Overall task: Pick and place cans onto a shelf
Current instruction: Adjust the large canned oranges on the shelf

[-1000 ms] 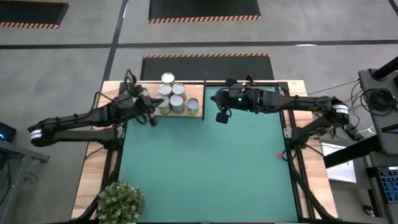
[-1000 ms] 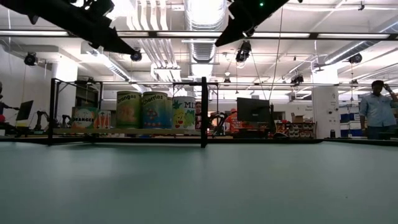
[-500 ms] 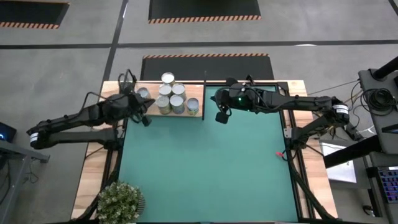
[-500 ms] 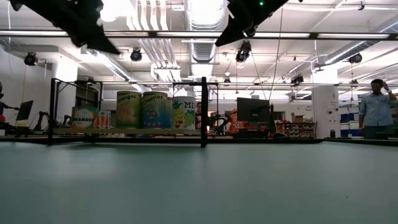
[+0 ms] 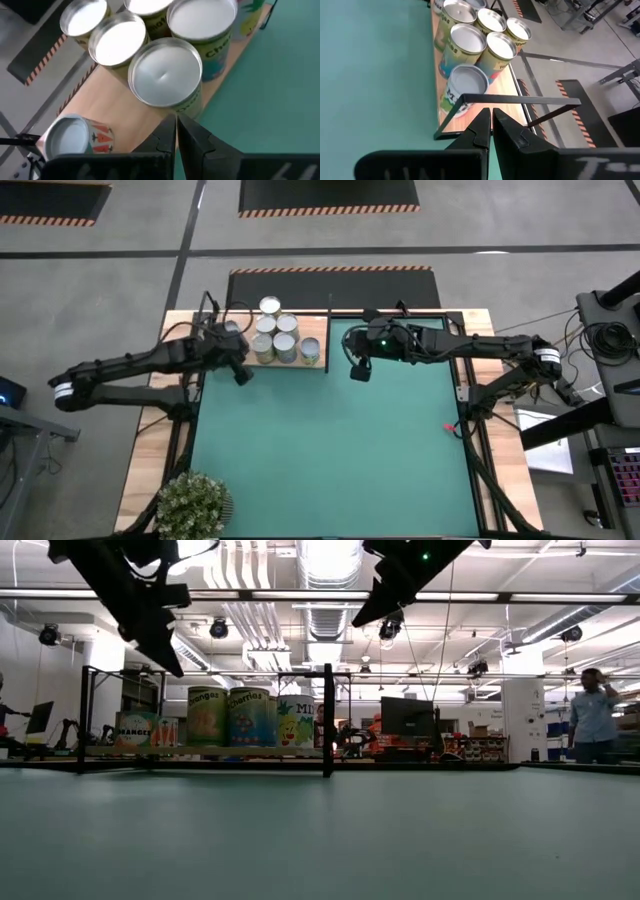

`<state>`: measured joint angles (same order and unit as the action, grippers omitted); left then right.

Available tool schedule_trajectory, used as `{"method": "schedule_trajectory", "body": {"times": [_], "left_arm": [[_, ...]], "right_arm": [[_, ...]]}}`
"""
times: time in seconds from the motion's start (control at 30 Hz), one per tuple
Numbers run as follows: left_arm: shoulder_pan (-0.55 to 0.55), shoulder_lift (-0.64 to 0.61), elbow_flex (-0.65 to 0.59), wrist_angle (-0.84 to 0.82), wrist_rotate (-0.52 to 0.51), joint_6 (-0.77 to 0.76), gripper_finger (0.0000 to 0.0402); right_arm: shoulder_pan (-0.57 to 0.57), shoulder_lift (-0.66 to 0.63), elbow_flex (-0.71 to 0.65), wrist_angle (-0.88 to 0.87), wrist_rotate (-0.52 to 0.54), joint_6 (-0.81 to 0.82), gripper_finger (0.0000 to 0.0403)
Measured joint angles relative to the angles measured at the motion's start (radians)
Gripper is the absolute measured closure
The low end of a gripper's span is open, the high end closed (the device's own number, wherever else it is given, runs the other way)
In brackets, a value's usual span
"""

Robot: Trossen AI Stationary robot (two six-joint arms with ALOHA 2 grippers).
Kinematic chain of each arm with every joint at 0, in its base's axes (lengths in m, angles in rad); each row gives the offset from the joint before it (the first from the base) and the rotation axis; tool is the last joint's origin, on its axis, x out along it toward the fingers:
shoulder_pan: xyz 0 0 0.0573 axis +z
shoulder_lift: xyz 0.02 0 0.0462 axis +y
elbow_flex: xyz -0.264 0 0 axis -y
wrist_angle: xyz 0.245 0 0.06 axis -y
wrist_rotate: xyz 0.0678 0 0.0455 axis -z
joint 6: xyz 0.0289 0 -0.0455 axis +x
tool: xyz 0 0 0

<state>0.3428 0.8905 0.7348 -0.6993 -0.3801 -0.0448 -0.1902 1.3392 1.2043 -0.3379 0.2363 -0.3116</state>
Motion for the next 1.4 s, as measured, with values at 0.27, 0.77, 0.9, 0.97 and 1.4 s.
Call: {"method": "schedule_trajectory", "body": {"times": [0.27, 0.77, 0.9, 0.97, 1.4], "left_arm": [[0.008, 0.002, 0.057, -0.058, -0.049, 0.002, 0.0402], [0.079, 0.129, 0.016, 0.006, -0.057, -0.016, 0.0402], [0.086, 0.165, 0.016, 0.008, -0.058, -0.017, 0.0402], [0.086, 0.177, 0.016, 0.016, -0.058, -0.017, 0.0402], [0.086, 0.188, 0.016, 0.063, -0.056, -0.013, 0.0402]], "right_arm": [[0.000, 0.000, -0.019, 0.006, 0.000, -0.015, 0.0394], [0.000, 0.000, -0.051, 0.006, 0.000, -0.014, 0.0394], [0.000, 0.000, -0.051, 0.006, 0.000, -0.014, 0.0394], [0.000, 0.000, -0.051, 0.005, 0.000, -0.014, 0.0394], [0.000, 0.000, -0.051, 0.002, 0.000, -0.012, 0.0394]]}}
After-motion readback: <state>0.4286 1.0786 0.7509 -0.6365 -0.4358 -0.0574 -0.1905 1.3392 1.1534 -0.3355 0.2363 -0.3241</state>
